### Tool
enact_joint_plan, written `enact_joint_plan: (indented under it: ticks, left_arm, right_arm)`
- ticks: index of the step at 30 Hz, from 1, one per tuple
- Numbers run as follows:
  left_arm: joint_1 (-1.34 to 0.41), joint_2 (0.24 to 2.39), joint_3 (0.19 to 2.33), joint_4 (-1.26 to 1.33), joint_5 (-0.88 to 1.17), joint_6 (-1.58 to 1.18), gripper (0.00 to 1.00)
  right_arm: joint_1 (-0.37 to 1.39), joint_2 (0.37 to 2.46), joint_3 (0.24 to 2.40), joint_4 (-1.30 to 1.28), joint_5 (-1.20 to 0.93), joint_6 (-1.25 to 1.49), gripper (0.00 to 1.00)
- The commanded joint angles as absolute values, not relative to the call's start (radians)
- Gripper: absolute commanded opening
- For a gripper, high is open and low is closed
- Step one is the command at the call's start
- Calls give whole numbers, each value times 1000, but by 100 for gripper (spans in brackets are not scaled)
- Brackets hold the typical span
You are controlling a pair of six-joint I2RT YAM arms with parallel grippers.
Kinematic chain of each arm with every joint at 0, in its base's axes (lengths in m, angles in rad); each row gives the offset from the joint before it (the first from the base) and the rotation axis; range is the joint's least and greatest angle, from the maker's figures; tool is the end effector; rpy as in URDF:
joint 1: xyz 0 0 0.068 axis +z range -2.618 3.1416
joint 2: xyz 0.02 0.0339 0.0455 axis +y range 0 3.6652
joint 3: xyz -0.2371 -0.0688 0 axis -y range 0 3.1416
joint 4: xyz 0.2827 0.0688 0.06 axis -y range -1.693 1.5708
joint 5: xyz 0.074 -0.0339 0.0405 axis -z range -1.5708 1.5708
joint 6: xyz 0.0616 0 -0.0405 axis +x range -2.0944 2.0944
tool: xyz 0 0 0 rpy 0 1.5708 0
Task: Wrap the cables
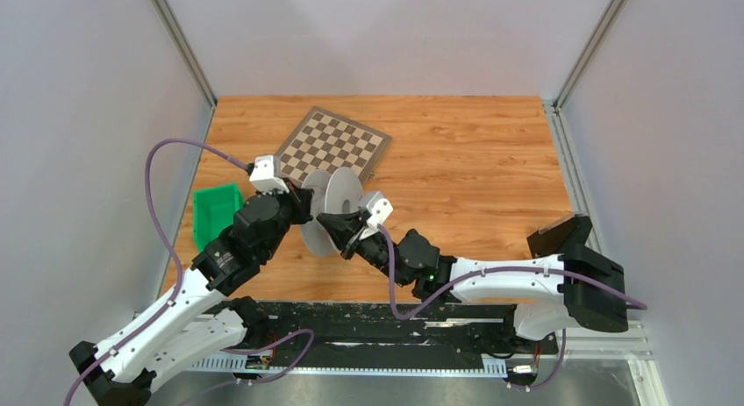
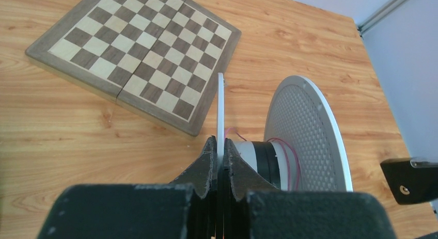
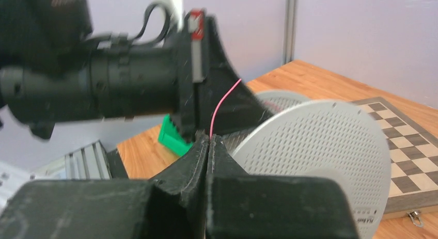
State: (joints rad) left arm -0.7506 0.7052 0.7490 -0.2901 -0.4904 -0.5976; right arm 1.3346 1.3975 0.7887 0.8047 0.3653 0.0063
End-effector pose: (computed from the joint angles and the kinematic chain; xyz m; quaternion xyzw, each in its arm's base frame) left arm 0.1980 -0.1450 0.3082 -0.0904 0.7742 -0.2228 0.5855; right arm 0.1090 0.3588 0.2602 -0.2741 0.5779 0.3819 0.6671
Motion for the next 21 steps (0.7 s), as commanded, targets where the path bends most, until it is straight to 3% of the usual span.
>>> enact_joint_plan:
  ticks: [1,11,17,21]
  left_arm:
    - [-751,668,733,-133,-443,-568,0]
    - [-752,627,637,-29,-310,-377,0]
    - [-752,584,552,101,-263,-258,0]
    - [-751,565,516,210,-251,-180,0]
  right_arm:
    - [1303,1428,880,778,457,115,0]
    - [1180,1472,968,587,492,334,0]
    - [1135,1479,1013,320,436,550,0]
    - [1116,1453,966,260,453,705,9]
